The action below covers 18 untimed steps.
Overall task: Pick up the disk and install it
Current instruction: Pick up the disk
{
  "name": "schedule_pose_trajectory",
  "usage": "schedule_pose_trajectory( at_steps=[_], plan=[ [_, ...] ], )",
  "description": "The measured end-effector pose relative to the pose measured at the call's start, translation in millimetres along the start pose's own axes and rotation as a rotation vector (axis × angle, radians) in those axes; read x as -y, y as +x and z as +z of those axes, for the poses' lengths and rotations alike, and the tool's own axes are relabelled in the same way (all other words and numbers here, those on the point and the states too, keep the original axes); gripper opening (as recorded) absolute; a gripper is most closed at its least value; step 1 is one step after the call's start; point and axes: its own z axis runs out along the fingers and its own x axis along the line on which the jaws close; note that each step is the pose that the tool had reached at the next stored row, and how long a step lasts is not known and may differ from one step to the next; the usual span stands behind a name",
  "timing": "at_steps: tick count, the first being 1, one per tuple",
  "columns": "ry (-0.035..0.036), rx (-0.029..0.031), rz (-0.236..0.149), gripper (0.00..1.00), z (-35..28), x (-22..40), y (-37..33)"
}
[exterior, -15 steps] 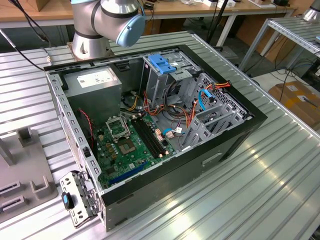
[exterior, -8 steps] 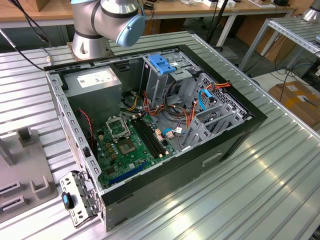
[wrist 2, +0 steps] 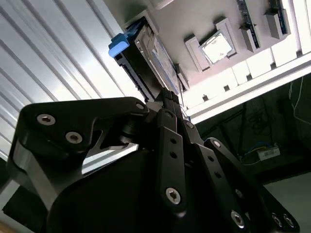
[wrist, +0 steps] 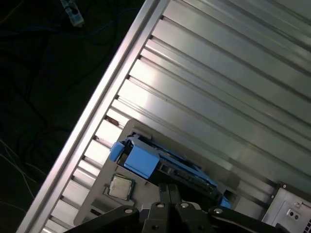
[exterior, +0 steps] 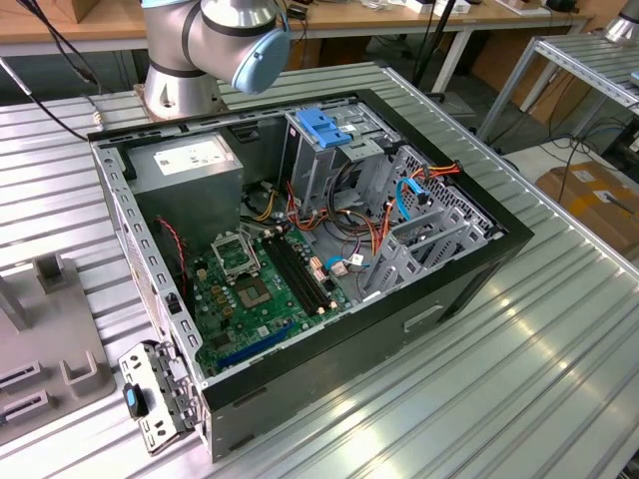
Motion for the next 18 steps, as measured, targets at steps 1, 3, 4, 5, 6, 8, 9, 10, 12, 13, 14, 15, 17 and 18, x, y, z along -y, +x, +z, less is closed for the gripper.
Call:
schedule_pose_trajectory(
  at_steps=[1,3,4,5,6,8,9,10,12,13,14,15,17,18],
  plan=[
    [0.0001,0.0002,-0.022,0.11,0.0,0.0,0.0],
    [0.0003,0.0003,-0.038,0.11,0.1,0.0,0.0],
    [0.0003,0.0002,-0.040,0.11,0.0,0.0,0.0],
    [0.0003,0.0002,-0.041,0.11,0.0,0.0,0.0],
    [0.0003,0.0003,-0.041,0.11,0.0,0.0,0.0],
    [0.0003,0.0002,-0.041,0.11,0.0,0.0,0.0],
    [0.0003,0.0002,-0.041,0.11,0.0,0.0,0.0],
    [0.0003,0.0002,-0.041,0.11,0.0,0.0,0.0],
    [0.0003,0.0002,-0.043,0.11,0.0,0.0,0.0],
    [0.0003,0.0003,-0.047,0.11,0.0,0.0,0.0],
    [0.0003,0.0004,-0.059,0.11,0.0,0.0,0.0],
    [0.0003,0.0004,-0.074,0.11,0.0,0.0,0.0],
    [0.0005,0.0007,-0.110,0.11,0.0,0.0,0.0],
    [0.0006,0.0009,-0.148,0.11,0.0,0.0,0.0]
  ],
)
